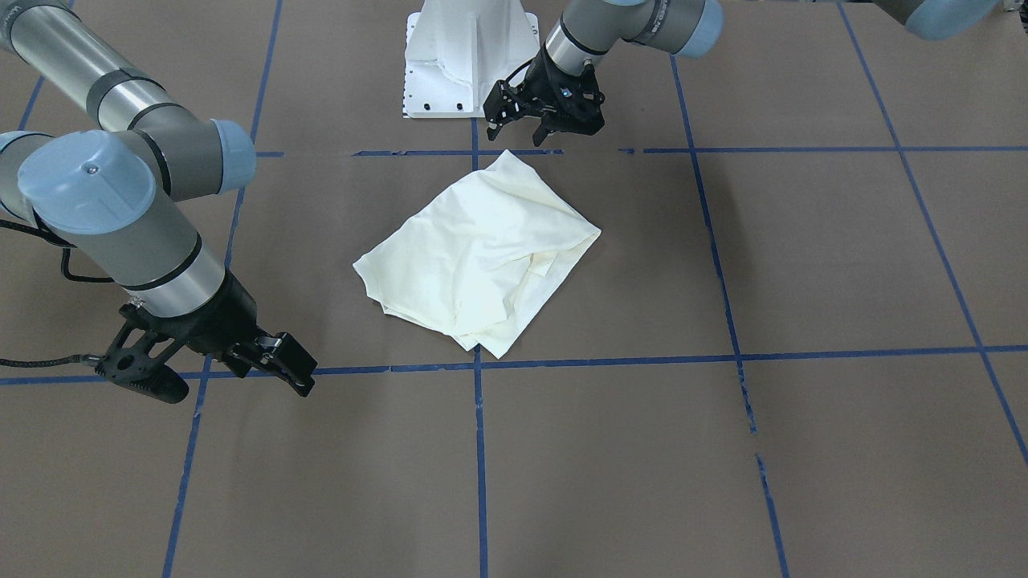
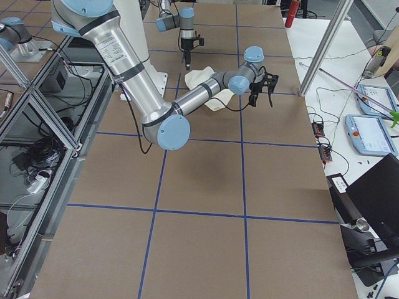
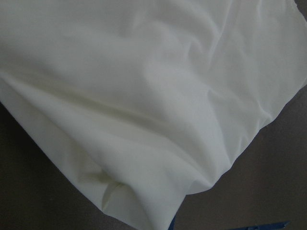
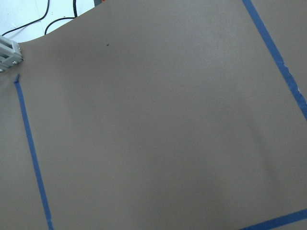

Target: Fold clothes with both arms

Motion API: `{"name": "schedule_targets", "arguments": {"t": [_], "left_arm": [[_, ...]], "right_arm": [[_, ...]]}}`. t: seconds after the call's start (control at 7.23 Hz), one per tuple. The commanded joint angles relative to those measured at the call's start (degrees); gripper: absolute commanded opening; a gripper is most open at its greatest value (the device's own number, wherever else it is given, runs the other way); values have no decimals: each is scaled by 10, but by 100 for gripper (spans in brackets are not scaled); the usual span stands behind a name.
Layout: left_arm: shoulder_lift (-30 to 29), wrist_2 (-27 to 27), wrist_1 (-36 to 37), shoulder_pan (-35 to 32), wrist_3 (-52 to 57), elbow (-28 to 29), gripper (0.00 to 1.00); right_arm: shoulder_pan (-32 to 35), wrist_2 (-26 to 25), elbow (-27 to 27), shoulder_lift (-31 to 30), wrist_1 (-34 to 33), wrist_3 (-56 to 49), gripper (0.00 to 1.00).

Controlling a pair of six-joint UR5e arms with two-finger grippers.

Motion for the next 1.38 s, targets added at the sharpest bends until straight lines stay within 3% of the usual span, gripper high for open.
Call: {"name": "schedule_targets", "arguments": {"t": [0.0,0.41,1.24], "left_arm": [[-14,71,21,-9,6,4,0],[-45,71,-26,-6,4,89,0],[-36,68,-14,54,-32,85,0]], "right_arm": [[0,0,5,-1,-4,0,100],[12,11,13,-11,-4,-2,100],[12,11,13,-12,-5,-3,100]]}}
